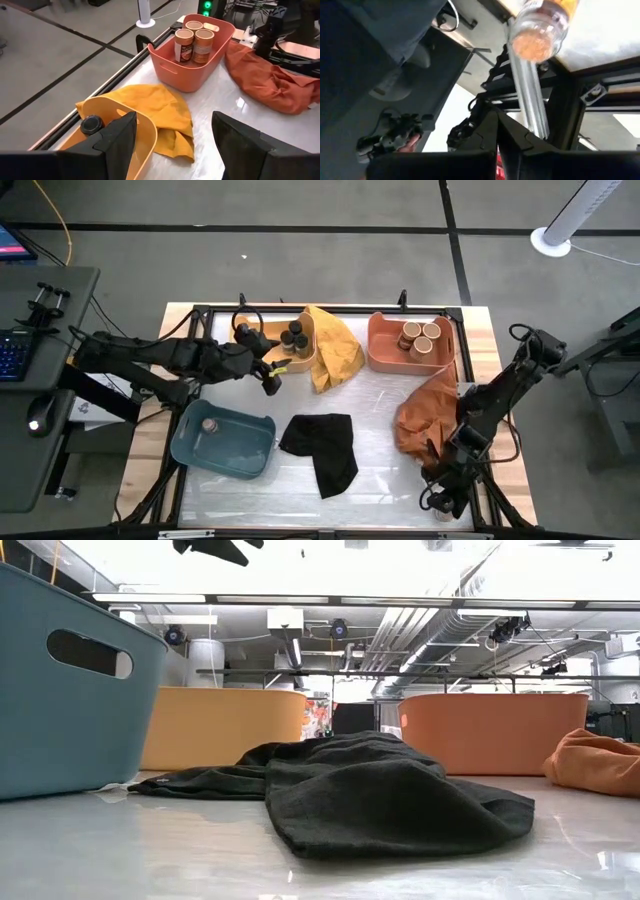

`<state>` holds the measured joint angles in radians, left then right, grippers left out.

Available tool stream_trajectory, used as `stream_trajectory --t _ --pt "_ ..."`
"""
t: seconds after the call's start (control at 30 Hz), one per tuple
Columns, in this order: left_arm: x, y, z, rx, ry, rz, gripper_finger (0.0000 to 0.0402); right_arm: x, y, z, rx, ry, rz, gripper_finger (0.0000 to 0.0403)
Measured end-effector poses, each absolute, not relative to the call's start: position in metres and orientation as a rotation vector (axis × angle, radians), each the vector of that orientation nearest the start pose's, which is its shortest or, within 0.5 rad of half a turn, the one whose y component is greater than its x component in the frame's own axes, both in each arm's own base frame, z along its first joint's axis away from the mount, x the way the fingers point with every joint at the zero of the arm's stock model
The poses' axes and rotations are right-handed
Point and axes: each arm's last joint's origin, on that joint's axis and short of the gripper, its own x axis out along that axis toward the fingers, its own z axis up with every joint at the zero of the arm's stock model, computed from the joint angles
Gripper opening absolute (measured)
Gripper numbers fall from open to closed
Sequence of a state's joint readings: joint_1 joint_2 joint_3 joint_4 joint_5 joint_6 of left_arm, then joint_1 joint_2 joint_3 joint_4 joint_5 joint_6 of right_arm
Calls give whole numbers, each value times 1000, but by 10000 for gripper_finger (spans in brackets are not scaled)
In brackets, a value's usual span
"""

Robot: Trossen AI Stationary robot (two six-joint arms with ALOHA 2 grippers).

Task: Sort spices by type
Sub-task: Put the brown spice bottle into the blue bin

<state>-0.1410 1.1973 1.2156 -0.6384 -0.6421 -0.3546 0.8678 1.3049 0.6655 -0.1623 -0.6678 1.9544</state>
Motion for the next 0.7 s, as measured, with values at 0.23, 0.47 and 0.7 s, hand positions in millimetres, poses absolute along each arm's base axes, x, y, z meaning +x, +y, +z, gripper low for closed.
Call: stream_trajectory --t 0.23,0.47,0.7 --pt "242 -16 361 -102 485 576 243 151 206 171 1265 1939 26 0" --pt "242 -16 361 -102 485 576 243 153 208 163 1252 1961 3 0" --pt "242 -16 361 -102 485 576 243 153 207 162 1251 1941 -26 0"
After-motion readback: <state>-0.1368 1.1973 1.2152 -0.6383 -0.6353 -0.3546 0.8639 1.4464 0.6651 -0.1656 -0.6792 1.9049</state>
